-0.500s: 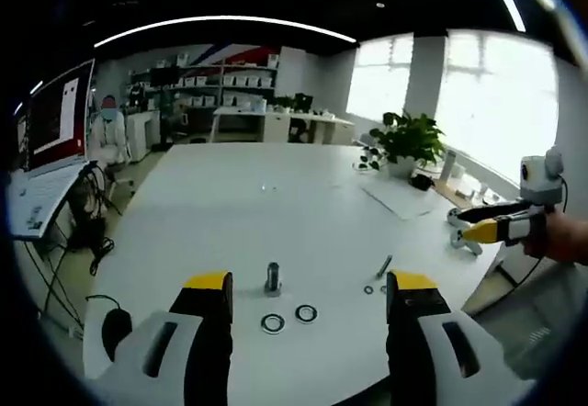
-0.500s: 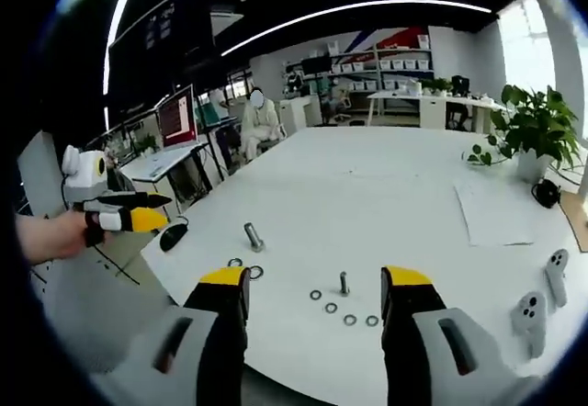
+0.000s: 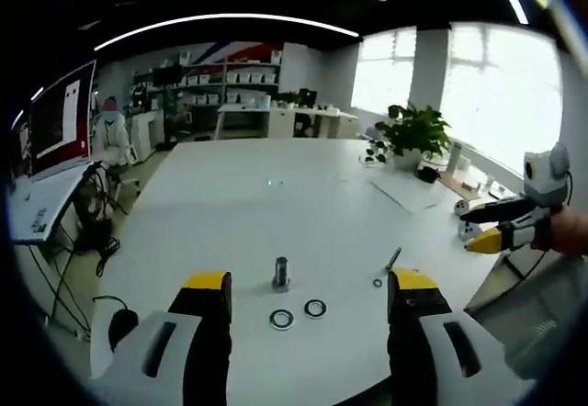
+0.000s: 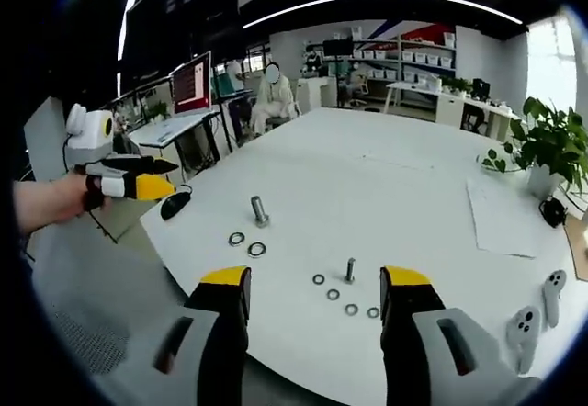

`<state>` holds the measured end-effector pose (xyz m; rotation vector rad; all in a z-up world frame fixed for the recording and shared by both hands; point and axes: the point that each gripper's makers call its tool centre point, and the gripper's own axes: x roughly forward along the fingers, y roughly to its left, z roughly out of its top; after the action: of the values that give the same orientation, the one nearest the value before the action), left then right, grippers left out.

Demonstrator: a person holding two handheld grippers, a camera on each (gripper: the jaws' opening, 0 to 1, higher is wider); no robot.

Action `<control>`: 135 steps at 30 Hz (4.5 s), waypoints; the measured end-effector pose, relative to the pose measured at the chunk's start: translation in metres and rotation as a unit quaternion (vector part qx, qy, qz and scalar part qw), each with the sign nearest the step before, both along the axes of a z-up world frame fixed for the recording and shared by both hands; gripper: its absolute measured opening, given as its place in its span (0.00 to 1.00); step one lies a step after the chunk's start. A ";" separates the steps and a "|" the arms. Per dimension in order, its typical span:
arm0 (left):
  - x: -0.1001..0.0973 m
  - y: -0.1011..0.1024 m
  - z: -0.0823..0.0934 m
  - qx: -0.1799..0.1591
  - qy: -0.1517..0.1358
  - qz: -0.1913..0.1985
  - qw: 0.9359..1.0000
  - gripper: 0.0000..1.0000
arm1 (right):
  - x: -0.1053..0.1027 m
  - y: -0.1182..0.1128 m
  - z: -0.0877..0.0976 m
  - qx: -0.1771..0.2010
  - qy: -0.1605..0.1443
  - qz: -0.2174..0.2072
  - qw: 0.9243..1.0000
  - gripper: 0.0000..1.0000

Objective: Place the washer onto the threaded stud by aligning its center hole with the stud, sliding it down to the base, and recovering from edge contact or off-axis alignment until the washer reaches the visible bottom stop.

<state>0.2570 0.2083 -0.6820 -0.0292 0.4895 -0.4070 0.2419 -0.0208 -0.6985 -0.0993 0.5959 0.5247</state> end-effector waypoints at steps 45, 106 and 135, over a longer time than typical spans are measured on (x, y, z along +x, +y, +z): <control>0.002 0.000 -0.001 0.012 -0.007 -0.005 1.000 0.68 | -0.004 0.005 -0.002 0.015 0.010 0.009 1.000 0.56; -0.006 -0.004 -0.039 -0.004 0.094 -0.017 0.995 0.68 | -0.019 -0.011 -0.037 -0.036 0.086 -0.004 0.996 0.59; 0.032 -0.002 -0.132 0.143 0.240 -0.140 0.950 0.55 | -0.015 -0.014 -0.035 -0.043 0.075 -0.003 0.996 0.58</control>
<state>0.2885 0.2064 -0.8144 0.2297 1.0368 -0.6084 0.2266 -0.0347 -0.7330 -0.1407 0.7651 0.5031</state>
